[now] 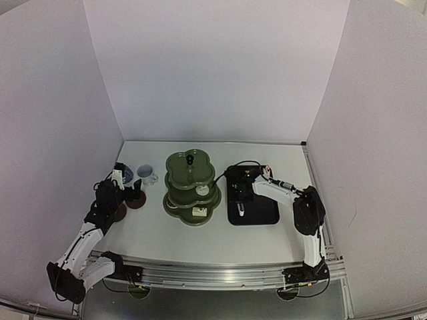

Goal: Serve the afternoon tea

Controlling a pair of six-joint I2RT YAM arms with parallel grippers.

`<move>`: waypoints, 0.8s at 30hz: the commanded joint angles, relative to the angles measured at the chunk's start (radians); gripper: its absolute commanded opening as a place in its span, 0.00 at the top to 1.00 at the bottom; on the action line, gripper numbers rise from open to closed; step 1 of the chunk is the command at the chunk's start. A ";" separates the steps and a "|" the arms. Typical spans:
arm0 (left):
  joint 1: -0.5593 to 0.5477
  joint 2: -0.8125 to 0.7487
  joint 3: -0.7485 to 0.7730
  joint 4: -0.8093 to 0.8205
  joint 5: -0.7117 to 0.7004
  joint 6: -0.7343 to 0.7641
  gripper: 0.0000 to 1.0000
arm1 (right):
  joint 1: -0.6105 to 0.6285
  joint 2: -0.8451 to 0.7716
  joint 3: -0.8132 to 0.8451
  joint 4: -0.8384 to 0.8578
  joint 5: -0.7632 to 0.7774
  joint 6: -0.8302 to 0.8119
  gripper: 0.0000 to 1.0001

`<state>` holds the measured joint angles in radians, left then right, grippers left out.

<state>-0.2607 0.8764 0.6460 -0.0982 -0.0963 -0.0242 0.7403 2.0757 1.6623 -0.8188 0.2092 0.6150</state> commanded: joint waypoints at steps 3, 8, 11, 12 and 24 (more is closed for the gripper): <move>0.004 -0.014 0.001 0.040 0.005 0.009 0.01 | -0.002 -0.129 0.002 0.006 0.012 -0.012 1.00; 0.004 -0.009 0.001 0.047 0.011 0.005 0.01 | -0.001 -0.294 0.037 0.006 0.031 -0.064 1.00; 0.004 -0.008 0.003 0.048 0.017 0.002 0.00 | 0.000 -0.372 0.084 0.007 0.049 -0.109 1.00; 0.004 -0.007 0.003 0.049 0.018 0.000 0.00 | 0.003 -0.392 0.107 0.008 0.054 -0.132 1.00; 0.004 -0.003 0.017 0.051 0.061 -0.020 0.00 | 0.347 -0.315 0.445 0.083 -0.132 -0.594 1.00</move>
<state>-0.2607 0.8764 0.6460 -0.0925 -0.0637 -0.0276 0.9700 1.6834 2.0308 -0.7890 0.2340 0.2306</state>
